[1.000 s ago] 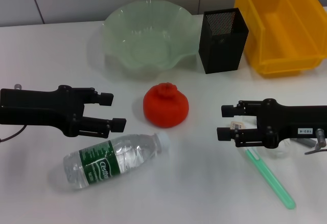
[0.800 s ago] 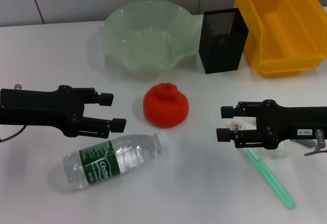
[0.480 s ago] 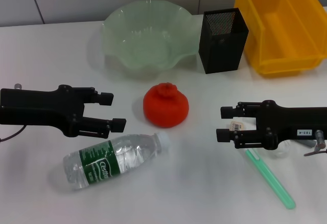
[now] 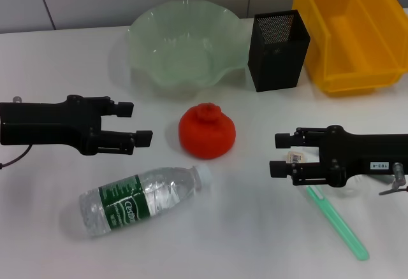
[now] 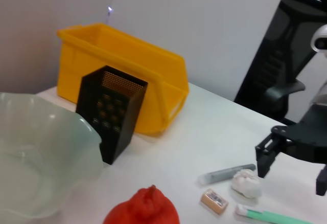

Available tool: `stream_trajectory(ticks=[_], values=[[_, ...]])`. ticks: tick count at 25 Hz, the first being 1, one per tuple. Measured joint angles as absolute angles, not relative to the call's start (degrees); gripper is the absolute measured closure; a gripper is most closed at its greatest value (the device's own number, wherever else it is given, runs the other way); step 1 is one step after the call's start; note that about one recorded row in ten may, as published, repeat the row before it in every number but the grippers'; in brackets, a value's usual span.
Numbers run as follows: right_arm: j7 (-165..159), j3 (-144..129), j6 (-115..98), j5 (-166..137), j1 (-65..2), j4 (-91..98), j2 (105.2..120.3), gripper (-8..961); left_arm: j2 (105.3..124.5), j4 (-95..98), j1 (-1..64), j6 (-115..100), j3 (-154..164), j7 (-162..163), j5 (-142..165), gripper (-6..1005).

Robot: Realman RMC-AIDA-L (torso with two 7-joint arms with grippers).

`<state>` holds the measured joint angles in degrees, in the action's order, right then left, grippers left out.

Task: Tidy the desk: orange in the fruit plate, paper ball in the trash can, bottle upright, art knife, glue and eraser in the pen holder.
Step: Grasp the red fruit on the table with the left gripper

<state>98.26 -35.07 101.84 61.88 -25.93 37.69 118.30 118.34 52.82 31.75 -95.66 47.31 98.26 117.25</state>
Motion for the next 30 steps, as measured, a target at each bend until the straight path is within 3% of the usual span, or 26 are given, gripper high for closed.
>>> stream_trajectory(ticks=[10, 19, 30], values=[[97.34, -35.04, 102.28, 61.88, -25.76, 36.8, 118.07, 227, 118.74, 54.71, 30.79, -95.49, 49.19, 92.35, 112.48, 179], [96.02, -32.46, 104.68, 62.93, -24.16, 34.79, 116.26, 227, 118.59, 61.99, 30.33, -85.4, 68.88, 94.39, 113.53, 185], [93.83, -32.69, 107.12, 62.71, -21.25, 35.45, 114.53, 226, 118.85, 61.47, 35.25, -76.48, 74.63, 100.0, 119.33, 192]])
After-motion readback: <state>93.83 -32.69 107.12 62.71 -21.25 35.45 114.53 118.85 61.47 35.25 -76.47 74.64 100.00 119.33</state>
